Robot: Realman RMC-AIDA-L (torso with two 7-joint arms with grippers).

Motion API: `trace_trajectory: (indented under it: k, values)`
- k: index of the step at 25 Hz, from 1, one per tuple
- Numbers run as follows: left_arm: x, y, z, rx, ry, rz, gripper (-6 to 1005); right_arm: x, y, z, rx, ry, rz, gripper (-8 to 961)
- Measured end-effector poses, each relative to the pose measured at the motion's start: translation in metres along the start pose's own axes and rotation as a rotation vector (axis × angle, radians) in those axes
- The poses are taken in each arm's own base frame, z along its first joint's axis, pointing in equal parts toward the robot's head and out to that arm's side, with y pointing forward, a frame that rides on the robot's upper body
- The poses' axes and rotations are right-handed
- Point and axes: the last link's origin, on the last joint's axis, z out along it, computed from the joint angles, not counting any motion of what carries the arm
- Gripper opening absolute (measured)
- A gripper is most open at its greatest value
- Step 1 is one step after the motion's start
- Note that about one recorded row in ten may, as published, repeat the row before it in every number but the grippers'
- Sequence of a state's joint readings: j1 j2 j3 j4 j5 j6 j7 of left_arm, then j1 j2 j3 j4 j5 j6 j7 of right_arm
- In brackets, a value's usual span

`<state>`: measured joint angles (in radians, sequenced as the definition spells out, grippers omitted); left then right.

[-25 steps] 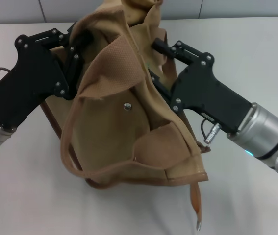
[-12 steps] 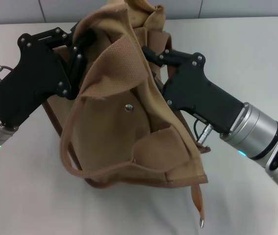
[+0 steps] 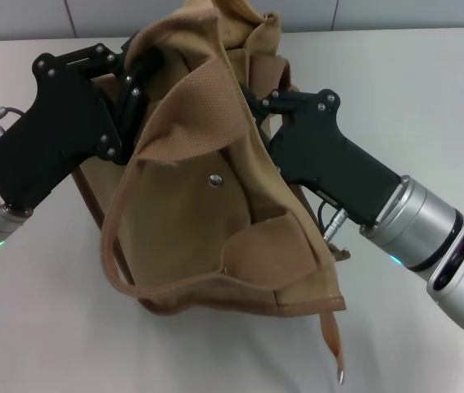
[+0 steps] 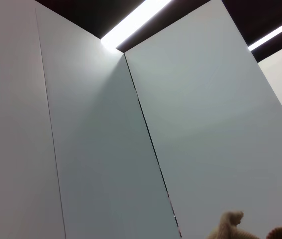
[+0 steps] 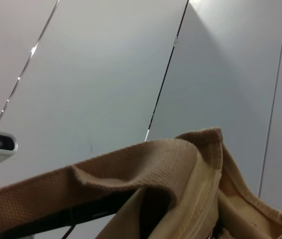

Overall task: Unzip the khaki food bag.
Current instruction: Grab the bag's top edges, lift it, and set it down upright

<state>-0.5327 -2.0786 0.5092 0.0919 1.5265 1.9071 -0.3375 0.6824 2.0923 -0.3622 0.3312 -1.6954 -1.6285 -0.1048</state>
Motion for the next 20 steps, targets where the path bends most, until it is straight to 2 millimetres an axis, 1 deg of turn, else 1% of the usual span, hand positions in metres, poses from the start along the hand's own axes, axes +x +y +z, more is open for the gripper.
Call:
trace_trajectory:
  k: [3,5,6,7,8,11,12,15,16,17,18,20]
  values:
    - [0.000,0.000,0.000,0.000,0.000,0.000,92,0.001,0.002,-0.005,0.004,0.006,0.008,12]
    - [0.000,0.000,0.000,0.003,0.001,0.001,93,0.000,0.004,-0.015,0.017,0.010,0.021,18]
    - [0.000,0.000,0.000,0.003,0.001,0.001,93,0.000,0.004,-0.015,0.017,0.010,0.021,21]
    - [0.000,-0.001,0.000,0.007,0.003,0.002,94,0.000,0.009,-0.029,0.031,0.018,0.033,24]
    - [0.000,-0.001,0.000,0.007,0.003,0.002,94,0.000,0.009,-0.029,0.031,0.018,0.033,27]
    - [0.000,-0.001,0.000,0.012,0.003,-0.001,96,0.000,0.019,-0.055,0.060,0.037,0.053,35]
    - [-0.001,-0.001,0.001,0.017,0.002,-0.003,97,-0.004,0.025,-0.073,0.088,0.038,0.071,38]
    - [-0.001,-0.002,0.002,0.023,0.003,-0.003,98,-0.010,0.034,-0.098,0.122,0.032,0.105,47]
    - [-0.001,-0.002,0.002,0.023,0.003,-0.003,99,-0.010,0.034,-0.098,0.122,0.032,0.105,50]
    - [-0.001,-0.003,0.003,0.024,0.003,-0.001,99,-0.014,0.037,-0.115,0.134,0.030,0.139,52]
    - [-0.001,-0.003,0.003,0.024,0.003,-0.001,100,-0.014,0.037,-0.115,0.134,0.030,0.139,55]
    - [-0.001,-0.003,0.005,0.021,0.004,0.000,101,-0.017,0.041,-0.132,0.139,0.042,0.177,61]
